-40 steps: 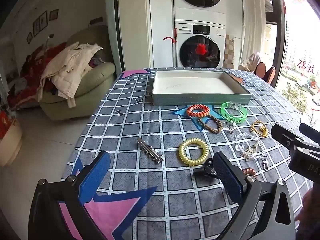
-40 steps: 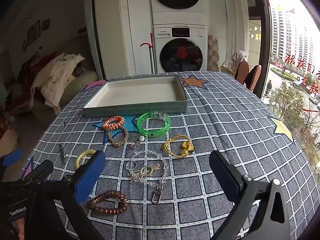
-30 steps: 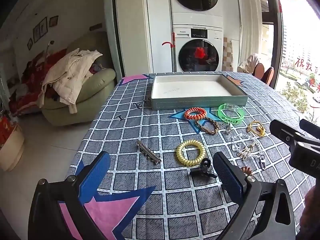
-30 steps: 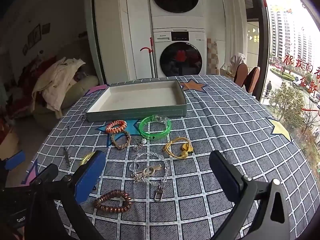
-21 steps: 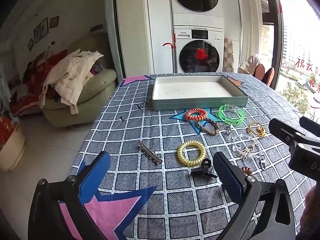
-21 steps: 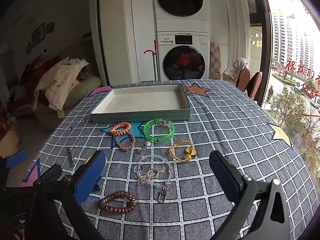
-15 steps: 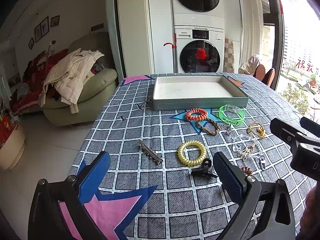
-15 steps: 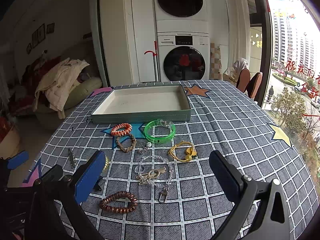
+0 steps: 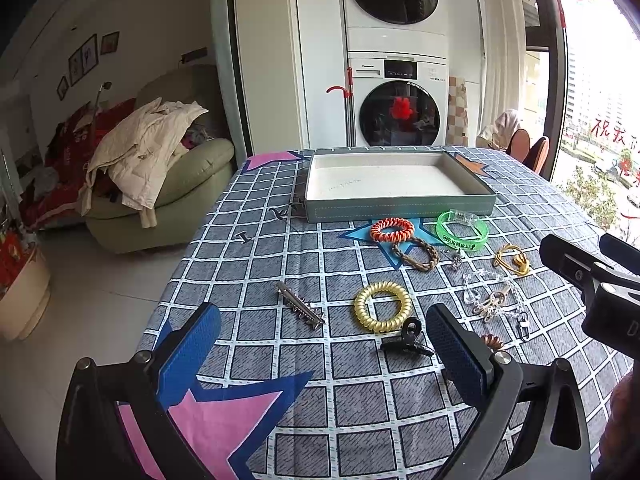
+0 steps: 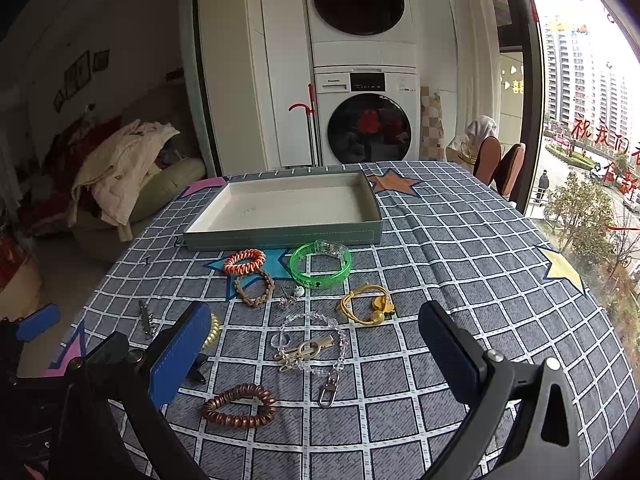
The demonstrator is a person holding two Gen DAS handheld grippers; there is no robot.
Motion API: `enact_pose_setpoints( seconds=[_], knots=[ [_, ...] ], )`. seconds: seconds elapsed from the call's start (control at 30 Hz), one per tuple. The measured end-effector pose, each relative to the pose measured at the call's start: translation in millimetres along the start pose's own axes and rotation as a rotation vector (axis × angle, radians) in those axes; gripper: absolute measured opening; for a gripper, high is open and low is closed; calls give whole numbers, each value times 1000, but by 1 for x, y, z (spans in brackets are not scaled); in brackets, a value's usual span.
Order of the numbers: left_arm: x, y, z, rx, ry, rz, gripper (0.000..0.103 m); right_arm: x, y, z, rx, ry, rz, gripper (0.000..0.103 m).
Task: Organize jewelry
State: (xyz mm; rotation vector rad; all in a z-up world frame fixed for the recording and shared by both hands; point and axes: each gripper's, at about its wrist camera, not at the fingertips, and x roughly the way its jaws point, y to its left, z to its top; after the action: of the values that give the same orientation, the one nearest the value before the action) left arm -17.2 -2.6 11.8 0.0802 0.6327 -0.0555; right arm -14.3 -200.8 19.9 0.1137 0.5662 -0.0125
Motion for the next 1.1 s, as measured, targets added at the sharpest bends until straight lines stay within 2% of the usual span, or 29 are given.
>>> enact_pose_setpoints(
  seconds=[1.1],
  knots=[
    [5, 8, 1, -33, 16, 12, 103, 1, 1, -1, 5, -1, 13, 103]
  ],
)
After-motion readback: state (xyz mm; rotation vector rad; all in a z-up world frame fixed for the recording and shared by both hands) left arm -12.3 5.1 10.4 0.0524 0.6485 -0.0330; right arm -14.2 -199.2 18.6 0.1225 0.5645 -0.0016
